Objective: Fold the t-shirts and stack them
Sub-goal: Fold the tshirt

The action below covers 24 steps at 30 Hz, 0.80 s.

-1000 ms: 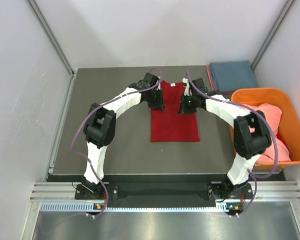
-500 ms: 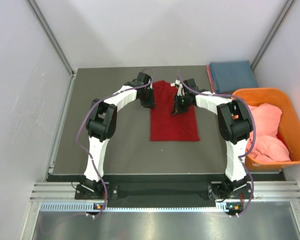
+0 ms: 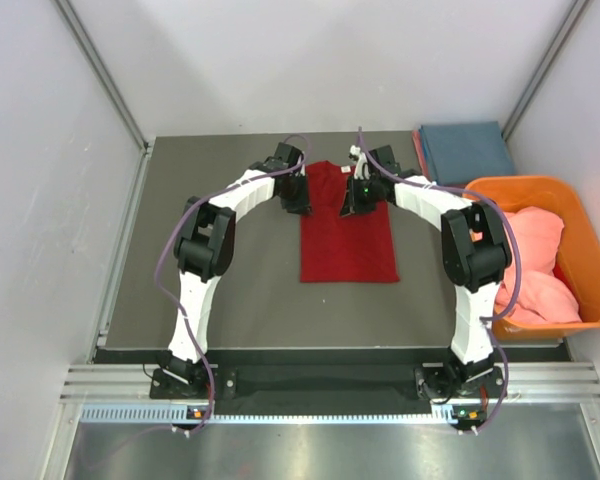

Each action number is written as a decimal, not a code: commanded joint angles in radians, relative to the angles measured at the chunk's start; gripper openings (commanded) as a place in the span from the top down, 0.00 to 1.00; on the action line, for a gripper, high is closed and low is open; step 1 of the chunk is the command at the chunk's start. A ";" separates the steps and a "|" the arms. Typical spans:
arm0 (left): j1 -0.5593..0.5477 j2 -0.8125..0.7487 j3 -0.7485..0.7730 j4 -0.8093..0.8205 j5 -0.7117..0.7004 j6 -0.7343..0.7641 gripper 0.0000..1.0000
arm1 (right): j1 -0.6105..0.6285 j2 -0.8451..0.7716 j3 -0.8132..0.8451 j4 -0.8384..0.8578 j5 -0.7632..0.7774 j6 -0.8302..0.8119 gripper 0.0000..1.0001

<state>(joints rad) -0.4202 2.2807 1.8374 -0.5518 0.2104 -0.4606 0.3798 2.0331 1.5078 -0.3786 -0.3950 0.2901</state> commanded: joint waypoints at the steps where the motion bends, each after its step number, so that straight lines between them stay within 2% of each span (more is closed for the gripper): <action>1: 0.009 0.017 0.043 -0.011 -0.031 0.017 0.76 | 0.007 -0.028 0.045 0.032 -0.047 0.000 0.95; 9: 0.009 0.045 0.059 -0.023 -0.061 0.008 0.76 | -0.008 0.116 0.083 0.056 -0.027 -0.003 0.96; 12: 0.021 0.051 0.086 -0.098 -0.120 -0.027 0.75 | -0.009 0.131 0.075 0.063 0.039 -0.003 0.97; 16: 0.040 0.008 0.095 -0.115 -0.098 -0.044 0.73 | -0.007 0.093 0.065 0.063 0.071 -0.002 0.96; 21: 0.041 -0.065 0.190 -0.180 -0.072 -0.020 0.69 | 0.001 -0.019 0.100 -0.012 0.076 0.000 0.84; 24: 0.040 -0.153 0.137 -0.208 -0.069 -0.013 0.66 | 0.011 -0.106 0.086 -0.087 0.100 0.011 0.72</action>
<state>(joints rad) -0.3801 2.2883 1.9697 -0.7006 0.1467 -0.4923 0.3794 2.0880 1.5589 -0.4145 -0.3347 0.3004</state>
